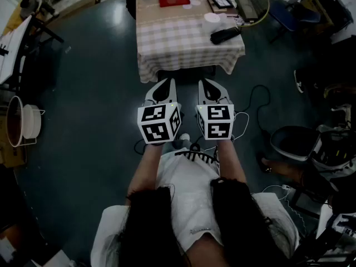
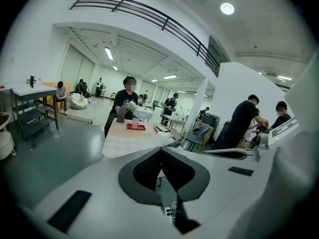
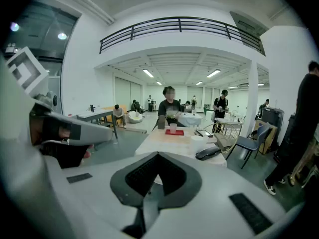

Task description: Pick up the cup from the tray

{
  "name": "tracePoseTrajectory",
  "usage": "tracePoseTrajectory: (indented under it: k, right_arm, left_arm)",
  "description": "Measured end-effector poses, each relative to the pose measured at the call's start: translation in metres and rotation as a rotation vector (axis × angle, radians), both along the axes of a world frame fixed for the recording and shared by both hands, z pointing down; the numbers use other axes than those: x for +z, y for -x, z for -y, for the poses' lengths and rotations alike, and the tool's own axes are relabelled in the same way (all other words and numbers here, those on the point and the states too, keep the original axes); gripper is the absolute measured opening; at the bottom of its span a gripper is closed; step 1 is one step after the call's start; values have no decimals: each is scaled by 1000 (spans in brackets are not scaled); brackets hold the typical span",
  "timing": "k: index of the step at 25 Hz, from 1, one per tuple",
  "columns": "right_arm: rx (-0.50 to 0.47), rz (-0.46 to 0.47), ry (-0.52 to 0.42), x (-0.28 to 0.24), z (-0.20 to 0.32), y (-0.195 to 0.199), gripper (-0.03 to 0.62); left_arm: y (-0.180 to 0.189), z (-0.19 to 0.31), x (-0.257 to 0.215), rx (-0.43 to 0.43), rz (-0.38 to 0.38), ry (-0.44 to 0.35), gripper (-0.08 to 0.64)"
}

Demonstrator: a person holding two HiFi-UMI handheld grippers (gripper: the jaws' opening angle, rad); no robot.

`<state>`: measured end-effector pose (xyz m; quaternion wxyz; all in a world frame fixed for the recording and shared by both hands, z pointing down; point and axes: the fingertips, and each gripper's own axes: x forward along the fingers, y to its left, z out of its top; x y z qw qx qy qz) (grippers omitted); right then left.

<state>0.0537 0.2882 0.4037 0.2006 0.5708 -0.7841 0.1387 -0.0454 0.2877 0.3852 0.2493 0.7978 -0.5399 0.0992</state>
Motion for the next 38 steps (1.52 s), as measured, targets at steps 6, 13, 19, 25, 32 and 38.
tracePoseTrajectory:
  k: [6,13,19,25,32,38]
  right_arm:
    - [8,5,-3,-3,-2,-5,8]
    - [7,17,-7,-6,0,-7,8]
    - [-2,74,24,-5,5,-11,9]
    - [-54,66,7,-9,9,-5,11]
    - [-54,103,-50,-16,35,-6,161]
    - [-69,86,-37,-15,64,-3,192]
  left_arm:
    - [-2,-3,1,-5,5,0,6]
    - [-8,-4,2,0,15,-3,6]
    - [-11,-4,6,7,21,12,6]
    - [-14,0,8,15,27,26,6]
    - [-7,27,13,6,48,34,6]
    - [-9,63,14,19,26,39,6]
